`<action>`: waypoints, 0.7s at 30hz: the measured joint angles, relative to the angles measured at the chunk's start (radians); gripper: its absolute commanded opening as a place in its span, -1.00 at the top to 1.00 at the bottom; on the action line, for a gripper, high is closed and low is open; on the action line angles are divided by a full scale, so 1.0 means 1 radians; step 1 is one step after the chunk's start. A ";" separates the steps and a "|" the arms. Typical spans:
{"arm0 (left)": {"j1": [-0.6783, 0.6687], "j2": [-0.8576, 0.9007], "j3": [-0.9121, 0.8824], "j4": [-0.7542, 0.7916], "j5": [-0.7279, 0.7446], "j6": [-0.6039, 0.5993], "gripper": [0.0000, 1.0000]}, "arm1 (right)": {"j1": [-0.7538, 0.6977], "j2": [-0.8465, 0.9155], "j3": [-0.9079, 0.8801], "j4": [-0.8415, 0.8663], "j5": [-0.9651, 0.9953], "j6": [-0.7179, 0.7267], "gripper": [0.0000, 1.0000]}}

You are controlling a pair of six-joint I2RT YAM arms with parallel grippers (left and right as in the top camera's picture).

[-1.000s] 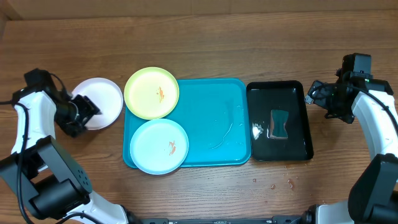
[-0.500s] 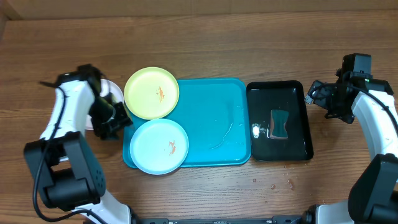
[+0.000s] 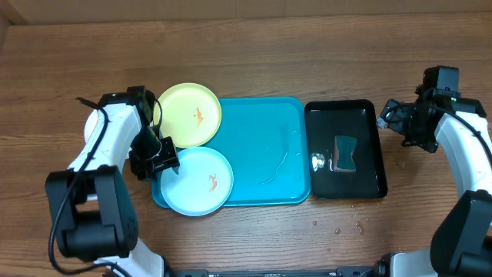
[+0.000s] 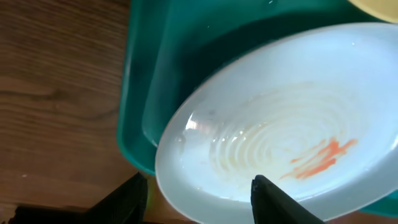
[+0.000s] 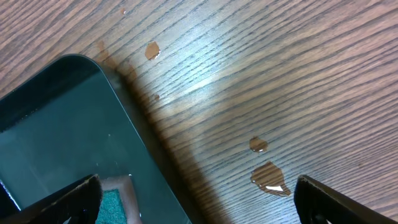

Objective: Clean dirty plates on tray and stack at the side
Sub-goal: 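Move left gripper to light-blue plate rim and grip it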

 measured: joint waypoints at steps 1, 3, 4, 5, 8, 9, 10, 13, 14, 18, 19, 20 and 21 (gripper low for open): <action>0.000 -0.019 -0.002 -0.002 -0.003 -0.002 -0.10 | 0.000 0.000 0.000 0.000 0.000 0.000 -1.00; 0.000 -0.070 -0.012 0.007 -0.006 -0.007 -0.11 | 0.000 0.000 0.000 0.000 0.000 0.000 -1.00; 0.000 -0.101 -0.020 0.013 -0.008 -0.012 -0.10 | 0.000 0.000 0.000 0.000 0.000 0.000 -1.00; 0.000 -0.135 -0.034 0.027 -0.010 -0.017 -0.11 | 0.000 0.000 0.000 0.000 0.000 0.000 -1.00; 0.000 -0.226 -0.084 0.061 -0.014 -0.035 -0.11 | 0.000 0.000 0.000 0.000 0.000 0.000 -1.00; 0.000 -0.245 -0.102 0.067 -0.014 -0.043 -0.10 | 0.000 0.000 0.000 0.000 0.000 0.000 -1.00; 0.000 -0.259 -0.126 0.080 -0.014 -0.050 -0.09 | 0.000 0.000 0.000 0.000 0.000 0.000 -1.00; 0.000 -0.261 -0.189 0.127 -0.017 -0.063 -0.01 | 0.000 0.000 0.000 0.000 0.000 0.000 -1.00; 0.001 -0.259 -0.212 0.143 -0.018 -0.068 0.01 | 0.000 0.000 0.000 0.000 0.000 0.000 -1.00; 0.001 -0.256 -0.283 0.198 -0.026 -0.076 0.15 | 0.000 0.000 0.000 0.000 0.000 0.000 -1.00; 0.001 -0.256 -0.295 0.208 -0.031 -0.076 0.17 | 0.000 0.000 0.000 0.000 0.000 0.000 -1.00; 0.001 -0.256 -0.304 0.216 -0.035 -0.076 0.20 | 0.000 0.000 0.000 0.000 0.000 0.000 -1.00; 0.001 -0.256 -0.311 0.224 -0.039 -0.076 0.20 | 0.000 0.000 0.000 0.000 0.000 0.000 -1.00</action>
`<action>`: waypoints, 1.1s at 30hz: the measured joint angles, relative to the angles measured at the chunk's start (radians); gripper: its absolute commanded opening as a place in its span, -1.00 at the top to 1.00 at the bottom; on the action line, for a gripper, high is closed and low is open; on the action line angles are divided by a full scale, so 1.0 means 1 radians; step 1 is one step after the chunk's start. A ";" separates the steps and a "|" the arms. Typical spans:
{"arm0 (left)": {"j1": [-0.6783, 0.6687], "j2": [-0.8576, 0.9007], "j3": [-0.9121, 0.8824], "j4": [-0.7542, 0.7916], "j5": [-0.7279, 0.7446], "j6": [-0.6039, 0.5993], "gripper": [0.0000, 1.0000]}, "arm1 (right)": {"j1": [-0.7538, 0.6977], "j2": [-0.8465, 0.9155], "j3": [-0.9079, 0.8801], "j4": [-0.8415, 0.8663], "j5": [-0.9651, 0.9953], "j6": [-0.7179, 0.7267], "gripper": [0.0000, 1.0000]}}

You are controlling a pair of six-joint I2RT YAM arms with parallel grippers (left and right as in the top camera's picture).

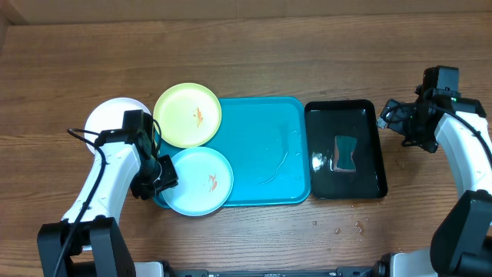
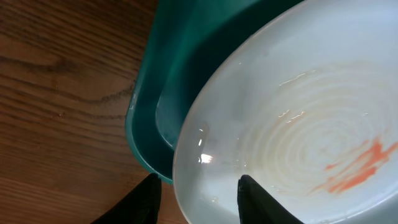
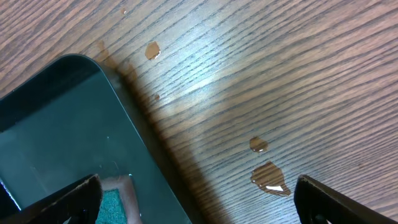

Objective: Clean dirty plates on tray and stack at the side
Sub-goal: 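Move left gripper to light-blue plate rim and grip it, then slide light-blue plate rightward across teal tray with left gripper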

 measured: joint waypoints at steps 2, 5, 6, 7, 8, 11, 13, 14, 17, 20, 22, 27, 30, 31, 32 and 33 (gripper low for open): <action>0.000 0.000 -0.014 0.014 -0.005 0.000 0.21 | 0.000 0.000 0.000 0.000 0.000 0.000 -1.00; 0.000 0.000 -0.033 0.023 -0.012 0.000 0.24 | 0.000 0.000 0.000 0.000 0.000 0.000 -1.00; 0.000 0.000 -0.040 0.026 -0.013 0.000 0.28 | 0.000 0.000 0.000 0.000 0.000 0.000 -1.00; 0.000 0.000 -0.044 0.026 -0.016 0.000 0.31 | 0.000 0.000 0.000 0.000 -0.001 0.000 -1.00; 0.000 0.000 -0.048 0.028 -0.016 0.000 0.34 | 0.000 0.000 0.000 0.001 0.000 0.000 -1.00; 0.000 0.000 -0.053 0.029 -0.020 0.000 0.42 | 0.000 0.000 0.000 0.000 -0.001 0.000 -1.00; 0.000 0.000 -0.054 0.029 -0.023 0.000 0.49 | 0.000 0.000 0.000 0.000 -0.001 0.000 -1.00; 0.000 0.000 -0.055 0.029 -0.024 0.000 0.57 | 0.000 0.000 0.000 0.000 0.000 0.000 -1.00; 0.000 0.000 -0.055 0.030 -0.027 -0.005 0.84 | 0.000 0.000 0.000 0.000 -0.001 0.000 -1.00; 0.000 0.000 -0.055 0.028 -0.029 -0.003 0.92 | 0.000 0.000 0.000 0.000 0.000 0.000 -1.00; 0.000 0.000 -0.055 0.024 -0.023 -0.002 0.91 | 0.000 0.000 0.000 0.000 0.000 0.000 -1.00; -0.014 0.000 -0.055 0.021 0.019 0.009 0.92 | 0.000 0.000 0.000 0.000 -0.001 0.000 -1.00; -0.047 0.000 -0.055 0.023 0.069 0.010 0.92 | 0.000 0.000 0.000 0.000 -0.001 0.000 -1.00; -0.061 0.000 -0.055 0.025 0.090 0.010 0.91 | 0.000 0.000 0.000 0.001 -0.001 0.000 -1.00; -0.076 0.000 -0.055 0.030 0.110 0.011 0.92 | 0.000 0.000 0.000 0.000 0.000 0.000 -1.00; -0.096 0.000 -0.055 0.039 0.134 0.011 0.92 | 0.000 0.000 0.000 0.000 -0.001 0.000 -1.00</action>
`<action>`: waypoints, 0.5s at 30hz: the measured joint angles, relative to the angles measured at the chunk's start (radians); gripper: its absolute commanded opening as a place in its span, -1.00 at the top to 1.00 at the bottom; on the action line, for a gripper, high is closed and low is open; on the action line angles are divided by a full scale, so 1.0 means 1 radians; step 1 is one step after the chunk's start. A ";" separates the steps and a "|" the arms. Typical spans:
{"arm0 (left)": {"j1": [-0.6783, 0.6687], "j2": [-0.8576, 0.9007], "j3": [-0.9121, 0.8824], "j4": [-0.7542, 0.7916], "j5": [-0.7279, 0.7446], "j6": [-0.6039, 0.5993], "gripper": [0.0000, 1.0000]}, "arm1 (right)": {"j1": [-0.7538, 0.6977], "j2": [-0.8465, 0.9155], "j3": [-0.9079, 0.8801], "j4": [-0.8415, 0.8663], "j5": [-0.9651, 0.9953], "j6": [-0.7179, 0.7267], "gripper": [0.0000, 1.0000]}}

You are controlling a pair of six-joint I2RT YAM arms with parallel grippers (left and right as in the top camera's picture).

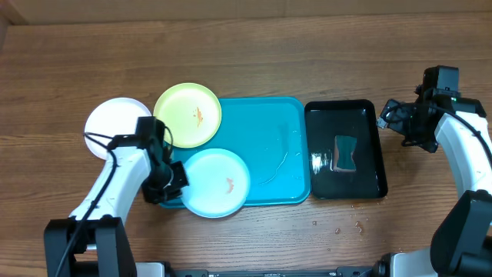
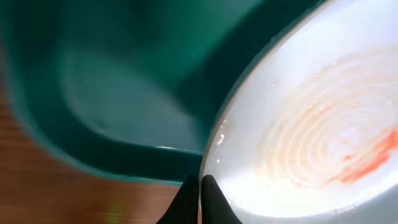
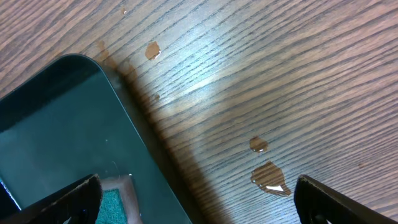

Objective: Clean dirty plates on tray and stack at the side
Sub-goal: 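Slide light-blue plate rightward across teal tray with left gripper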

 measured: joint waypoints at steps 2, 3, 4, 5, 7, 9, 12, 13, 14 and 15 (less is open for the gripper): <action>-0.042 0.000 0.000 0.026 0.043 0.000 0.91 | 0.000 0.000 0.000 0.000 0.000 0.000 -1.00; -0.066 0.000 0.000 0.043 0.065 -0.005 0.92 | 0.000 0.000 0.000 0.000 0.000 0.000 -1.00; -0.091 0.000 0.000 0.063 0.082 -0.012 0.92 | 0.000 0.000 0.000 0.000 0.000 0.000 -1.00; -0.115 0.000 -0.001 0.086 0.098 -0.024 0.92 | 0.000 0.000 0.000 0.000 0.000 0.000 -1.00; -0.162 0.000 -0.001 0.134 0.122 -0.059 0.92 | 0.000 0.000 0.000 0.000 0.000 0.000 -1.00; -0.202 0.000 -0.001 0.182 0.137 -0.095 0.92 | 0.000 0.000 0.000 0.000 0.000 0.000 -1.00; -0.254 0.000 -0.001 0.251 0.150 -0.161 0.91 | 0.000 0.000 0.000 0.000 -0.001 0.000 -1.00; -0.273 0.000 -0.001 0.274 0.153 -0.184 0.92 | 0.000 0.000 0.000 0.000 0.000 0.000 -1.00; -0.286 0.000 -0.001 0.293 0.153 -0.200 0.91 | 0.000 0.000 0.000 0.000 0.000 0.000 -1.00; -0.301 0.000 -0.001 0.312 0.153 -0.218 0.92 | 0.000 0.000 0.000 0.000 0.000 0.000 -1.00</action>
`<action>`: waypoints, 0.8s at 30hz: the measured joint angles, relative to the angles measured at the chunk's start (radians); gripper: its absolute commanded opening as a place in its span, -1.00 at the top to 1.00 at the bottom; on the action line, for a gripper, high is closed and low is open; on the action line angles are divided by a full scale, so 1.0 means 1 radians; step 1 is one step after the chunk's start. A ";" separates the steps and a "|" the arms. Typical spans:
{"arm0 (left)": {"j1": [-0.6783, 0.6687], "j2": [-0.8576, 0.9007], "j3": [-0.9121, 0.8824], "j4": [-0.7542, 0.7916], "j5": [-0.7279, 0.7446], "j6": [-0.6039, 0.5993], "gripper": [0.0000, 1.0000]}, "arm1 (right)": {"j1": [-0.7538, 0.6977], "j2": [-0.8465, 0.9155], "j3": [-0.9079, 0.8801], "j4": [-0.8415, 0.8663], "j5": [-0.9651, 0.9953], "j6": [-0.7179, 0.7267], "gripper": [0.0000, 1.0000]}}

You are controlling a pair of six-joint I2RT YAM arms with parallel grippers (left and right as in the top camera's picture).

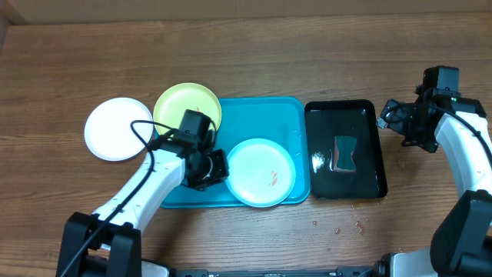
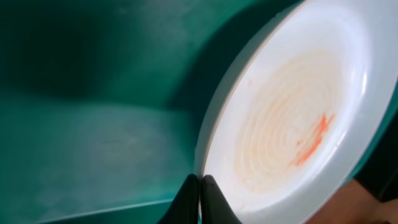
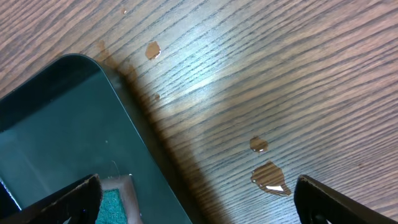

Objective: Clean dirty plates on tray and stack at the side
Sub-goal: 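Slide light-blue plate rightward across teal tray with left gripper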

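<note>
A pale blue plate (image 1: pixel 261 171) with an orange smear lies over the right front part of the teal tray (image 1: pixel 254 123). My left gripper (image 1: pixel 218 167) is shut on its left rim, and the left wrist view shows the fingers (image 2: pixel 200 198) pinching the plate (image 2: pixel 292 124) edge. A yellow plate (image 1: pixel 188 113) with an orange smear rests at the tray's far left corner. A clean white plate (image 1: pixel 117 128) sits on the table left of the tray. My right gripper (image 3: pixel 196 199) hangs open above the table, off the black tray's far right corner.
A black tray (image 1: pixel 345 150) holding water and a teal sponge (image 1: pixel 345 153) stands right of the teal tray. Water drops (image 3: pixel 268 177) lie on the wood near the black tray (image 3: pixel 56 143). Bare wooden table surrounds everything.
My left gripper, still shut on the blue plate's rim, has moved right with it. The plate has gone from the tray's left front to its right front. The right arm has not moved.
My left gripper stood open at the blue plate's left rim at the tray's front left corner. It then sat lower, still open around the rim. Later it was shut on the rim with the plate shifted right, and now the plate is near the black tray.
</note>
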 measured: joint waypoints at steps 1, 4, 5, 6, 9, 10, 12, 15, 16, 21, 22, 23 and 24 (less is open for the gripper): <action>-0.017 0.000 0.000 0.019 -0.001 -0.022 0.92 | 0.000 0.000 0.000 0.000 0.000 0.000 -1.00; -0.061 0.000 0.000 0.050 -0.015 -0.084 0.92 | 0.000 0.000 0.000 -0.001 0.000 0.001 -1.00; -0.074 0.000 0.000 0.056 -0.027 -0.106 0.92 | 0.000 0.000 0.000 0.000 0.000 0.000 -1.00; -0.085 0.000 0.000 0.060 -0.039 -0.123 0.91 | 0.000 0.000 0.000 0.000 0.000 0.001 -1.00; -0.117 0.000 0.000 0.071 -0.087 -0.169 0.91 | 0.000 0.000 0.000 0.000 0.000 0.000 -1.00; -0.126 0.000 0.000 0.077 -0.102 -0.181 0.92 | 0.000 0.000 0.000 0.000 0.000 0.000 -1.00; -0.140 0.000 0.000 0.089 -0.129 -0.198 0.92 | 0.000 0.000 0.000 0.000 0.000 0.001 -1.00; -0.150 0.000 0.000 0.097 -0.153 -0.209 0.92 | 0.000 0.000 0.000 -0.001 0.000 0.000 -1.00; -0.151 0.000 0.000 0.097 -0.160 -0.208 0.91 | 0.000 0.000 0.000 -0.001 0.000 0.001 -1.00; -0.151 0.000 0.000 0.097 -0.175 -0.159 0.74 | 0.000 0.000 0.000 0.000 0.000 0.000 -1.00; -0.151 0.000 0.000 0.097 -0.177 -0.142 0.67 | 0.000 0.000 0.000 0.000 0.000 0.000 -1.00; -0.151 0.000 0.000 0.096 -0.179 -0.124 0.59 | 0.000 0.000 0.000 -0.001 0.000 0.000 -1.00; -0.151 0.000 0.000 0.096 -0.180 -0.104 0.50 | 0.000 0.000 0.000 -0.001 0.000 0.000 -1.00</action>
